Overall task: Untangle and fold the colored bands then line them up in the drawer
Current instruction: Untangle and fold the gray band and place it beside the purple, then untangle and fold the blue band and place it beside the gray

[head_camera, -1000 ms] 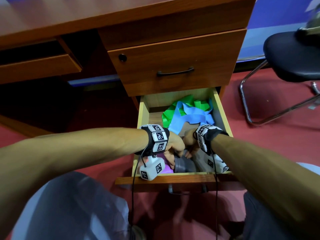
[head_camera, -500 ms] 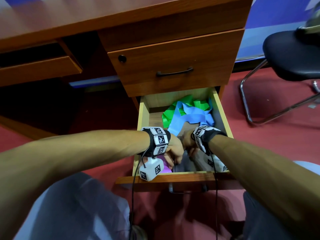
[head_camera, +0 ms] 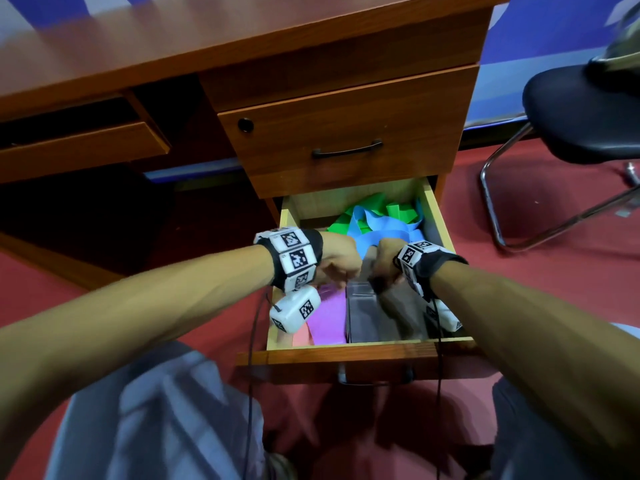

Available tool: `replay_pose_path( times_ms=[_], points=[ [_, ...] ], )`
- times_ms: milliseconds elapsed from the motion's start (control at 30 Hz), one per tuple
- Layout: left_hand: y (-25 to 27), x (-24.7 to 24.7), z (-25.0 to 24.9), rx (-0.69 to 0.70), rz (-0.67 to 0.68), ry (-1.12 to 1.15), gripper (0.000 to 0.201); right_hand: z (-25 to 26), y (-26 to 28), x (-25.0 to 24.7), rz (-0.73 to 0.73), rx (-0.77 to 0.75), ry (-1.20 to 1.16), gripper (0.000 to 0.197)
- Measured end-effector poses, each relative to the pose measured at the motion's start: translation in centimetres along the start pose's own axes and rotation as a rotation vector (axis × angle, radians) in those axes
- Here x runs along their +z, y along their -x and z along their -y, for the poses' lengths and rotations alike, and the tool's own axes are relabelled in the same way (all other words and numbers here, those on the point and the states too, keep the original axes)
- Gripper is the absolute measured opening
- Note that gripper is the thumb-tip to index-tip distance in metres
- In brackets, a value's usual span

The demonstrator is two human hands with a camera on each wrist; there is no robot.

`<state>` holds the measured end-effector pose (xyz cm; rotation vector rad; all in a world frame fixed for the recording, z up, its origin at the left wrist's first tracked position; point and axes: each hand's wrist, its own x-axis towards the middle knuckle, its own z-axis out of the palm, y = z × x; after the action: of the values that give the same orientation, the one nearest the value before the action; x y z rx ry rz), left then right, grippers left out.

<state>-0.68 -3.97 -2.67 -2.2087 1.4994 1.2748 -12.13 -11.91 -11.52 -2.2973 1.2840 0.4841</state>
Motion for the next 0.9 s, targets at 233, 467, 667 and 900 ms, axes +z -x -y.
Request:
replay_pose_path(
  times_ms=[233, 467, 667, 900],
  points=[
    [2.7, -3.3, 1.6, 0.133, -0.295, 0.405, 0.019, -1.0, 0.3, -3.2, -0.426, 0.264, -0.218, 0.046],
    [1.9, -3.0, 5.1, 0.107, -0.467, 0.379, 0.02, -2.6, 0.2, -2.1, -0.374, 0.377, -0.381, 0.041],
    [1.8, -3.1, 5.1, 0.13, -0.493, 0.37, 0.022, -1.7, 1.0, -2.8, -0.395, 0.36, -0.417, 0.016],
    [2.1, -3.3, 4.3, 0.169, -0.546, 0.275, 0.027, 1.4, 1.5, -5.0, -0.56, 0.244, -0.598, 0.02]
  ],
)
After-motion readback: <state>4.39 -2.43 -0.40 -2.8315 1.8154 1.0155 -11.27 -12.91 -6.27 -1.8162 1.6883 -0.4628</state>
